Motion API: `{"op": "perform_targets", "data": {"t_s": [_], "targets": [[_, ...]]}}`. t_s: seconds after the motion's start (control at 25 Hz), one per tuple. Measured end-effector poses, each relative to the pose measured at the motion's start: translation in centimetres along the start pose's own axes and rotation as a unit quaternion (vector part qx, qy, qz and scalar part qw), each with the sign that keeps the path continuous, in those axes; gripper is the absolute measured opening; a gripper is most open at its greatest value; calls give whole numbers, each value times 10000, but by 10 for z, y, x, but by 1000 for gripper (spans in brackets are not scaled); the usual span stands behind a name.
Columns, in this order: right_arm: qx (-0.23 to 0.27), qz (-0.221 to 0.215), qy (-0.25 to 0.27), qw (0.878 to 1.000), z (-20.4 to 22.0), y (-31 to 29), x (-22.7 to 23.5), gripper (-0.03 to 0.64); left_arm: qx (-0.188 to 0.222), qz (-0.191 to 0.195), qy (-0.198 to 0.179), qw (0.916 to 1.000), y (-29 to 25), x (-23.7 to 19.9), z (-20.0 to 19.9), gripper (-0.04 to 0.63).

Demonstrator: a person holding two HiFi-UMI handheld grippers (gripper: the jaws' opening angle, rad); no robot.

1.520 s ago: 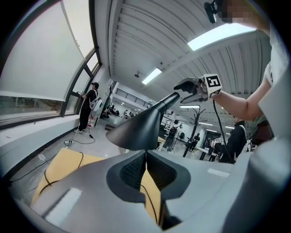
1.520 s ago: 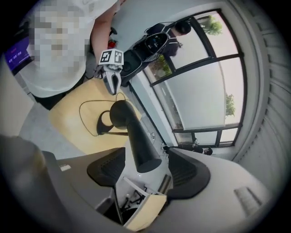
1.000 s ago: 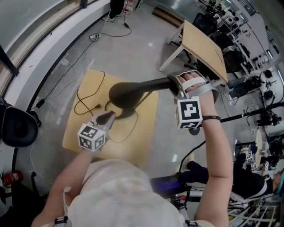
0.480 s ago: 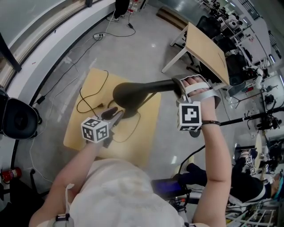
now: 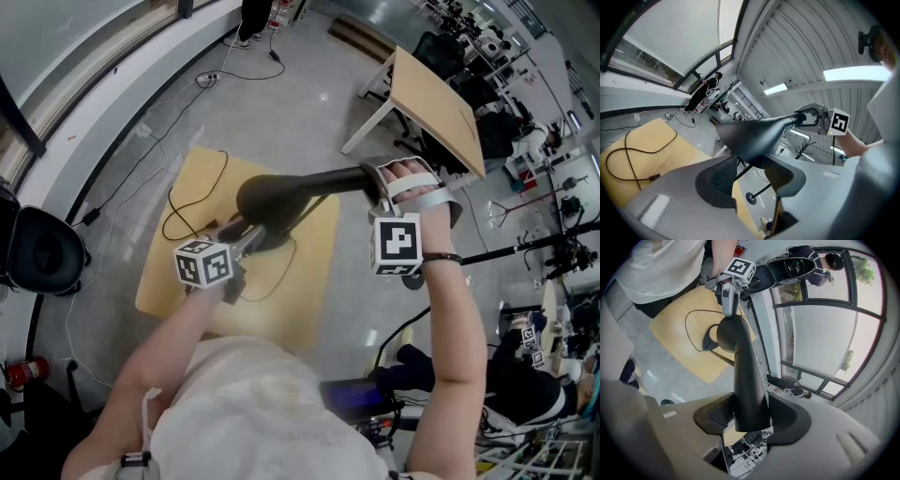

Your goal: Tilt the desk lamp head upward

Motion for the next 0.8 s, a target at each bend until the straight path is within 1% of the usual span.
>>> {"op": "perform_targets", "data": {"t_s": [0.12,0.36,0.6,0.8], "targets": [[0,-23,-31,10000,2,-1,-2,239,21,-76,-51,10000,0,2,-3,186],[11,-151,-207,9997,4,-2,-5,236,113,-354,-406,9985,9,3,-13,186],[39,-333,-425,9985,3,-4,-9,232,159,-633,-792,9947,20,4,-24,189],[36,-552,-633,9965,8,-6,-12,230,265,-788,-1030,9912,27,10,-36,187]]}}
Point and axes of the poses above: the fingertips, and each gripper's own axes: y backward along the fingers, x to its right, z out of its underside, the point moved 3 cm from there along y, backward along the fingers, and after that the axes turned 14 degrees about -x, right-handed, at the moved point
